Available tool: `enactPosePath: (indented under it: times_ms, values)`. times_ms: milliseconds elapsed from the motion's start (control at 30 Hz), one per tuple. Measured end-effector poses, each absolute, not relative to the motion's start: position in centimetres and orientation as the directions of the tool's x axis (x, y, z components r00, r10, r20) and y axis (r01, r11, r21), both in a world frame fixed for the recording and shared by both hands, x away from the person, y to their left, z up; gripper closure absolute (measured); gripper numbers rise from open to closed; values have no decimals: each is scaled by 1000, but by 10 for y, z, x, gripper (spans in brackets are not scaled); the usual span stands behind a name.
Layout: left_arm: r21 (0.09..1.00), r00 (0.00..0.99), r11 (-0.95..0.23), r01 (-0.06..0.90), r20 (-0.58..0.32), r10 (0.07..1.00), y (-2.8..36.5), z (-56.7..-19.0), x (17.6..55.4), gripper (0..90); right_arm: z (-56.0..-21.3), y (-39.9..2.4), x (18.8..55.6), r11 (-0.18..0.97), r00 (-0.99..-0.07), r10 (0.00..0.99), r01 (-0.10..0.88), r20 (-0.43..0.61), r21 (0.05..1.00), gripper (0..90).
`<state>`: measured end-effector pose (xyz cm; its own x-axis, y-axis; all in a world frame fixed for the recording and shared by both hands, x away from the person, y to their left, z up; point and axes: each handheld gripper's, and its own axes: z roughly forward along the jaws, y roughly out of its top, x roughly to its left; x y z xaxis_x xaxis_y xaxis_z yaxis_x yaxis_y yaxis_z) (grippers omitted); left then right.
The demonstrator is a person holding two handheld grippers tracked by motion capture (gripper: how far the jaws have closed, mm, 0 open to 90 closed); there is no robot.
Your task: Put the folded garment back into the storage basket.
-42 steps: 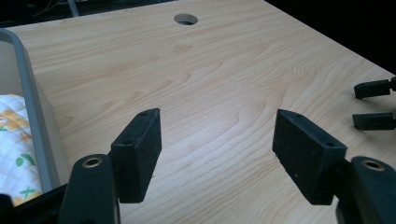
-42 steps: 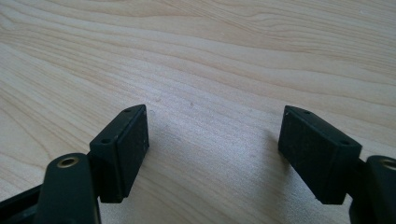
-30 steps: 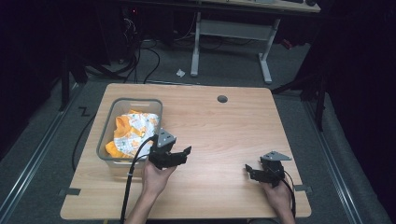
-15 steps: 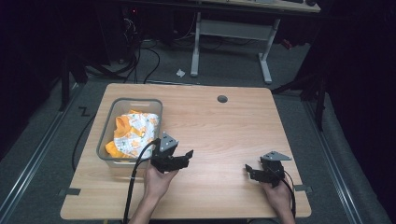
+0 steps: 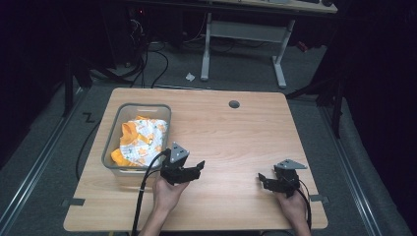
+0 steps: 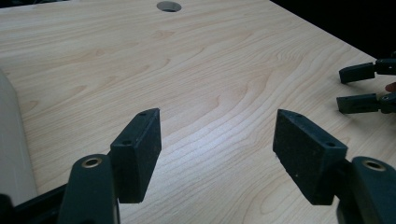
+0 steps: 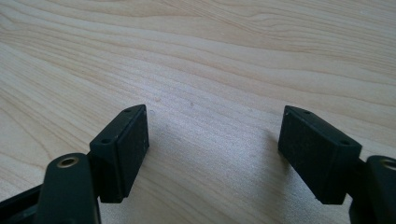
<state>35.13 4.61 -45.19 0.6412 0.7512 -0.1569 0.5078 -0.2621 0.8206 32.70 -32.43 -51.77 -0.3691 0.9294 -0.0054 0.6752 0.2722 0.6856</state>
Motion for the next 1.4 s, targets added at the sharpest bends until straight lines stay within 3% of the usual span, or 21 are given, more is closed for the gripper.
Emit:
enactPosePath:
  times_ms: [1400]
  values:
    - [787,628,-276,551,-173,759,41,-489,350,343,-518,-324,327,272,-369,929,675,-6,686,249]
